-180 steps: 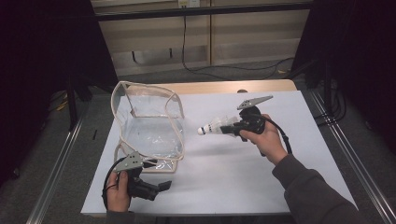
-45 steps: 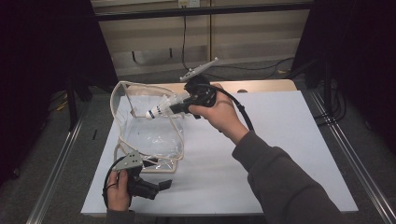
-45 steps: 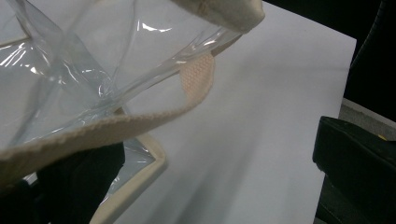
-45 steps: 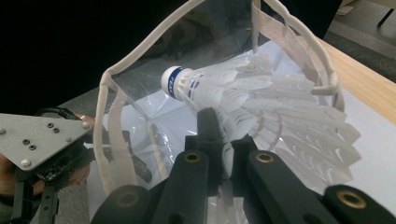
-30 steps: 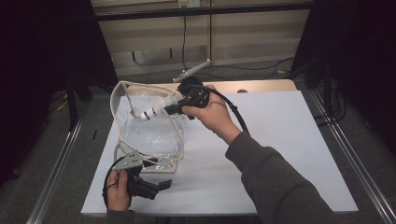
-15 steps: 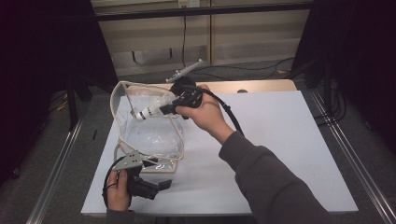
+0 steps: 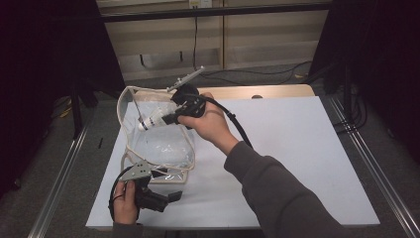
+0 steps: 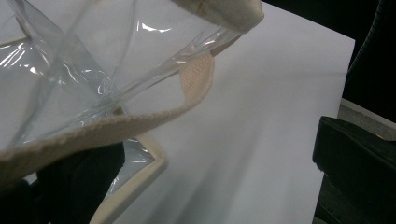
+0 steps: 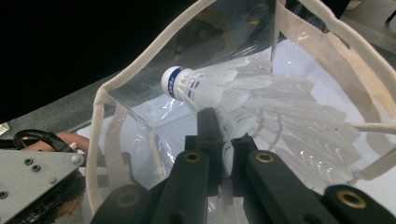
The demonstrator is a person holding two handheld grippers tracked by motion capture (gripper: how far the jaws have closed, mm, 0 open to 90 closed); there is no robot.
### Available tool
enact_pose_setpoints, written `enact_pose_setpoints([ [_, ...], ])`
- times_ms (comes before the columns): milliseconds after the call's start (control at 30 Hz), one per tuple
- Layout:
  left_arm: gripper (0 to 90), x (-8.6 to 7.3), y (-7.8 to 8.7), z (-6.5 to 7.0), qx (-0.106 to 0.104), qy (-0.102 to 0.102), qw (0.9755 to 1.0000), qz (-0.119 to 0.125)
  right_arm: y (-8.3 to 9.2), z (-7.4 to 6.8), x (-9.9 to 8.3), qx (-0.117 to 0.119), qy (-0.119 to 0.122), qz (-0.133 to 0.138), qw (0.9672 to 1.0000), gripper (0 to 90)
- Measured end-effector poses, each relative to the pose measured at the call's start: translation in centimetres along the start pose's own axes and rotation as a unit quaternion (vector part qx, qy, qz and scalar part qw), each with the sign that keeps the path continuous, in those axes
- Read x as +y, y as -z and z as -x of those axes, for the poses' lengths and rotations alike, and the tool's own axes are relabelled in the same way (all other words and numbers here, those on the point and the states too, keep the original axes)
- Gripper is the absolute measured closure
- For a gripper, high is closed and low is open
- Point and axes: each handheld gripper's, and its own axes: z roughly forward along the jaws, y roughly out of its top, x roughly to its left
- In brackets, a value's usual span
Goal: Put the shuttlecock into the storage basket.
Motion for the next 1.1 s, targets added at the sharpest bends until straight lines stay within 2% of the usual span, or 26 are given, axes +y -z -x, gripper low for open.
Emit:
enact_pose_setpoints([
  [433,2.5,0.0,0.1,-0.1,-0.003,0.000,1.0000,0.000,-2.0,-0.6,0.2,-0.003,0.007,-0.014,0.9999,88.5],
  [1100,2.6,0.0,0.1,-0.1,-0.005,0.000,1.0000,0.005,-4.3,-0.6,0.6,-0.012,0.004,-0.026,0.9996,88.4],
])
